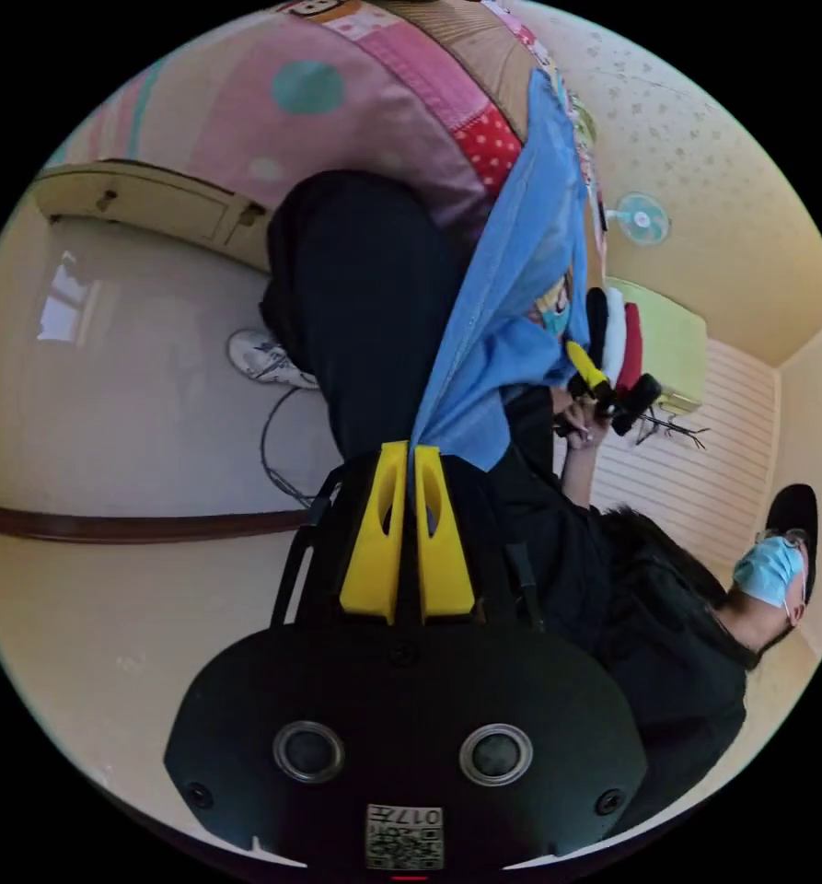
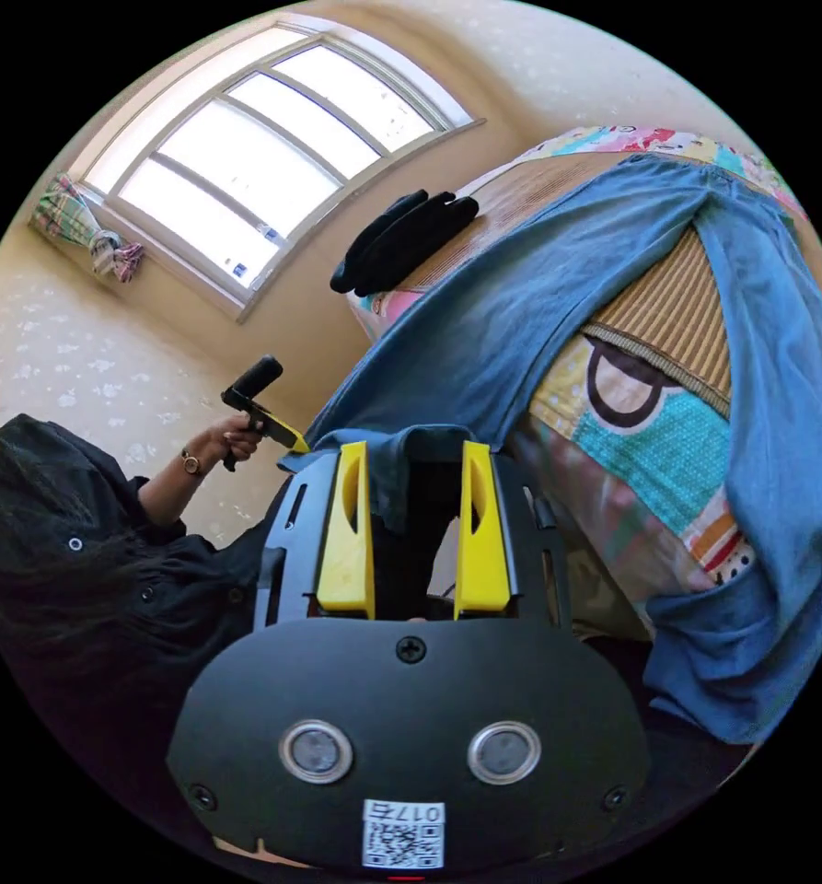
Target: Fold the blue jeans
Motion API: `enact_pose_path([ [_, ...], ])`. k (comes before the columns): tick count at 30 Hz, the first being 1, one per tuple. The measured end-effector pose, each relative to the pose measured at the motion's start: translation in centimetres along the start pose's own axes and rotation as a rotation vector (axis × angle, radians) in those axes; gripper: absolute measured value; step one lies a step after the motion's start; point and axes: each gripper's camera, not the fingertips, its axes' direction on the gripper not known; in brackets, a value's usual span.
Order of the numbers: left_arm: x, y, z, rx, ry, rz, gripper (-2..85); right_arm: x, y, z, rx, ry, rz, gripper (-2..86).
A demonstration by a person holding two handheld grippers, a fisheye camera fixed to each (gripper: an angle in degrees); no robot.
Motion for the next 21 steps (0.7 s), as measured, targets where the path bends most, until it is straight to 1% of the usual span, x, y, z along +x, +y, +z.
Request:
enact_pose_path([
  [3, -1.1, 1.1, 0.9, 0.103, 0.021, -0.055, 1.1, 1.7, 1.2, -5.7, 0.151, 0.113, 0.097, 13.0],
  [5, -1.6, 1.6, 1.2, 0.144, -0.014, -0.086, 4.7, 2.6, 2.5, -9.5, 0.244, 0.222, 0.171, 12.7],
  [7, -1.5, 2.4, 1.0, 0.218, -0.064, -0.102, 6.6, 3.4, 4.6, -14.0, 0.346, 0.436, 0.290, 12.1],
  [8, -1.0, 3.2, 0.6, 0.283, -0.091, -0.090, 6.7, 3.7, 5.2, -15.0, 0.364, 0.499, 0.329, 11.9],
  [9, -0.2, 3.9, 0.3, 0.344, -0.113, -0.064, 6.8, 4.5, 6.4, -16.5, 0.378, 0.622, 0.412, 11.7],
  [10, 0.4, 4.2, 0.1, 0.376, -0.126, -0.049, 6.8, 5.6, 7.3, -17.6, 0.346, 0.729, 0.494, 11.5],
  [12, 3.4, 5.5, 0.1, 0.491, -0.177, 0.054, 6.8, 7.4, 8.5, -18.2, 0.277, 0.843, 0.585, 11.4],
  [14, 6.3, 6.2, 0.7, 0.556, -0.210, 0.165, 6.9, 9.0, 9.6, -17.7, 0.236, 0.878, 0.595, 11.4],
  [17, 11.3, 7.3, 2.6, 0.639, -0.231, 0.353, 6.6, 12.2, 10.7, -16.0, 0.160, 0.820, 0.645, 11.1],
  [19, 13.9, 7.7, 4.1, 0.654, -0.201, 0.467, 6.2, 13.1, 11.5, -16.1, 0.211, 0.775, 0.710, 10.1],
  [21, 16.5, 8.3, 6.0, 0.657, -0.123, 0.599, 5.7, 13.0, 11.9, -16.6, 0.224, 0.767, 0.724, 9.3],
])
